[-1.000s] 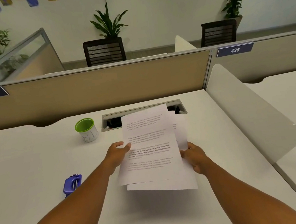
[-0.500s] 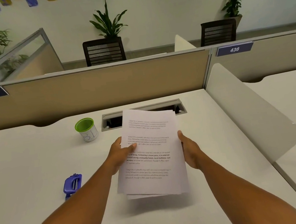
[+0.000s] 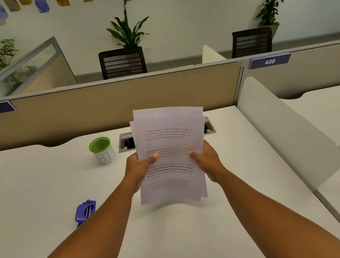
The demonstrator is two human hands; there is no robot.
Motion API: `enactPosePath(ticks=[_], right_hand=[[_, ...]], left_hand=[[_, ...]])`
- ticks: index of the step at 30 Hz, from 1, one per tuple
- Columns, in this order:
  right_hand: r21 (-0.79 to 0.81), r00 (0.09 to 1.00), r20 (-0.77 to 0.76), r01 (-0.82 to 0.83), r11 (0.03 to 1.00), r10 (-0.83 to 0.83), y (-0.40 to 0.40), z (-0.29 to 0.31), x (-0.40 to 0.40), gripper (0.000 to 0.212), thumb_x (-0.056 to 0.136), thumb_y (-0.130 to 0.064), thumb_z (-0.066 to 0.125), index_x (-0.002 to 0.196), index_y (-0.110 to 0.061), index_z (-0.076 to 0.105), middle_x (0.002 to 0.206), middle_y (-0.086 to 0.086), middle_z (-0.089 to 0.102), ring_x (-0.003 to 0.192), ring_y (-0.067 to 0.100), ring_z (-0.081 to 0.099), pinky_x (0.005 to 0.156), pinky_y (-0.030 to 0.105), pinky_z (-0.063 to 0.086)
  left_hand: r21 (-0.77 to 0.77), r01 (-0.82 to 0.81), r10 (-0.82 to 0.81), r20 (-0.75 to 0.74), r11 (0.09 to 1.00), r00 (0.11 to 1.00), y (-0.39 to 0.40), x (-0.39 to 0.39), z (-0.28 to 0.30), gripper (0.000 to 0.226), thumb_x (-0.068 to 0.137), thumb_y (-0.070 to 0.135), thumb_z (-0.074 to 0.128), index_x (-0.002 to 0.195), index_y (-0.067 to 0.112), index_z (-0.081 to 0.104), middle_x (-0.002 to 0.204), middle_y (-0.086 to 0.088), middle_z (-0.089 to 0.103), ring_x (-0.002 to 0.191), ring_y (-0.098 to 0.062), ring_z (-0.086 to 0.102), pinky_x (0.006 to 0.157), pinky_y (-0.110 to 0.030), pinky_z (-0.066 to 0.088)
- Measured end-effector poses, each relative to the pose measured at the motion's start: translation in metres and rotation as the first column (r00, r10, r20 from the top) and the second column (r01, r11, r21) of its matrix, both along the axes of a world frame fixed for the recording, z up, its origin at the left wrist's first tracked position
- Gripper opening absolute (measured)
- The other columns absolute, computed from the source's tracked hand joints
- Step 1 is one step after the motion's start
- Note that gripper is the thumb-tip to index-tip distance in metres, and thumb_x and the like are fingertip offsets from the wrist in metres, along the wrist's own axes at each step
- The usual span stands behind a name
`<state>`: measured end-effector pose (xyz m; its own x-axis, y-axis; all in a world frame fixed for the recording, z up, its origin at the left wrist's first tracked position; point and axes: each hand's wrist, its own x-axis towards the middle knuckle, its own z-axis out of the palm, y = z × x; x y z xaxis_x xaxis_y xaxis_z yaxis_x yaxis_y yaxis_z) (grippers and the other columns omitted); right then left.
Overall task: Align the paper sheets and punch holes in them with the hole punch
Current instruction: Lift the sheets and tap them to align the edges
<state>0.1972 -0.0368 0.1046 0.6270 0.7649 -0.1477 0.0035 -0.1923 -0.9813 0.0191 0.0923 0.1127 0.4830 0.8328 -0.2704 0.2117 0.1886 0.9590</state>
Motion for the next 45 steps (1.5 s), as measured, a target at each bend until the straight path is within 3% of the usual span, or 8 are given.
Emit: enactPosePath(ticks=[6,13,21,30,34,37,42,45], right_hand=[[0.074,0.980,0.198,0.018,0.997,-0.033,-0.005,-0.005,0.002,0.038,0.087,-0.028,0.070,0.123,-0.025,0.056,0.110,-0.002,0.068,0.098,0.018,0.066,0.082,0.035,0.059],[-0.094,0.950,0.302,-0.057,0.994,0.083,-0.019,-0.028,-0.001,0.042,0.089,-0.016,0.067,0.128,-0.020,0.052,0.117,0.004,0.064,0.105,0.025,0.063,0.089,0.041,0.056],[-0.057,0.919,0.384,-0.067,0.996,0.084,-0.011,-0.005,0.004,0.031,0.092,-0.019,0.062,0.122,-0.023,0.053,0.113,0.004,0.065,0.099,0.023,0.064,0.084,0.039,0.058],[-0.177,0.945,0.284,-0.117,0.977,0.164,-0.024,-0.022,-0.001,0.039,0.092,-0.012,0.060,0.130,-0.019,0.053,0.124,0.005,0.063,0.110,0.027,0.060,0.094,0.044,0.053],[-0.168,0.955,0.269,-0.082,0.982,0.125,-0.023,-0.021,0.001,0.030,0.095,-0.009,0.055,0.124,-0.018,0.057,0.117,0.005,0.065,0.102,0.024,0.061,0.089,0.041,0.054],[-0.112,0.973,0.212,-0.065,0.992,0.087,-0.023,-0.017,0.005,0.026,0.095,-0.007,0.053,0.118,-0.018,0.058,0.111,0.005,0.067,0.099,0.025,0.065,0.078,0.030,0.056],[0.002,1.000,-0.007,0.005,1.000,-0.005,-0.025,-0.019,0.012,0.033,0.092,-0.006,0.059,0.125,-0.013,0.057,0.117,0.004,0.068,0.103,0.024,0.067,0.077,0.030,0.058],[0.035,0.979,-0.179,0.107,0.994,-0.099,-0.024,-0.023,0.016,0.038,0.091,-0.006,0.062,0.128,-0.011,0.056,0.120,0.007,0.068,0.106,0.027,0.066,0.087,0.043,0.058]], left_hand=[[0.102,0.004,-0.006,0.016,0.995,1.000,-0.003,-0.001,0.005,0.038,0.081,0.020,0.079,0.117,0.018,0.066,0.109,-0.005,0.071,0.098,-0.026,0.066,0.084,-0.046,0.057],[0.125,0.042,-0.038,-0.029,0.991,0.999,-0.012,-0.004,-0.005,0.040,0.083,0.010,0.076,0.117,0.026,0.061,0.110,-0.002,0.065,0.103,-0.026,0.059,0.093,-0.050,0.051],[0.181,0.035,-0.030,-0.028,0.983,0.999,-0.004,-0.001,0.011,0.030,0.087,0.020,0.073,0.114,0.025,0.063,0.112,-0.005,0.069,0.102,-0.029,0.064,0.086,-0.047,0.054],[0.159,0.121,-0.085,-0.215,0.980,0.973,-0.011,-0.014,-0.014,0.046,0.083,0.015,0.078,0.126,0.018,0.063,0.123,-0.006,0.065,0.112,-0.031,0.058,0.098,-0.051,0.050],[0.181,0.087,-0.047,-0.217,0.980,0.975,-0.011,-0.012,-0.016,0.039,0.086,0.013,0.073,0.124,0.016,0.063,0.122,-0.007,0.066,0.108,-0.032,0.060,0.095,-0.052,0.051],[0.177,0.060,-0.029,-0.173,0.982,0.984,-0.010,-0.009,-0.011,0.037,0.088,0.018,0.072,0.123,0.018,0.061,0.117,-0.004,0.067,0.103,-0.028,0.063,0.089,-0.048,0.054],[0.109,-0.058,0.068,-0.090,0.992,0.994,-0.001,-0.014,-0.013,0.046,0.081,0.031,0.078,0.121,0.017,0.060,0.115,-0.006,0.070,0.096,-0.026,0.069,0.082,-0.042,0.058],[0.053,-0.118,0.121,-0.066,0.992,0.990,0.001,-0.018,-0.018,0.053,0.080,0.032,0.079,0.126,0.016,0.059,0.116,-0.006,0.069,0.097,-0.027,0.067,0.082,-0.040,0.056]])
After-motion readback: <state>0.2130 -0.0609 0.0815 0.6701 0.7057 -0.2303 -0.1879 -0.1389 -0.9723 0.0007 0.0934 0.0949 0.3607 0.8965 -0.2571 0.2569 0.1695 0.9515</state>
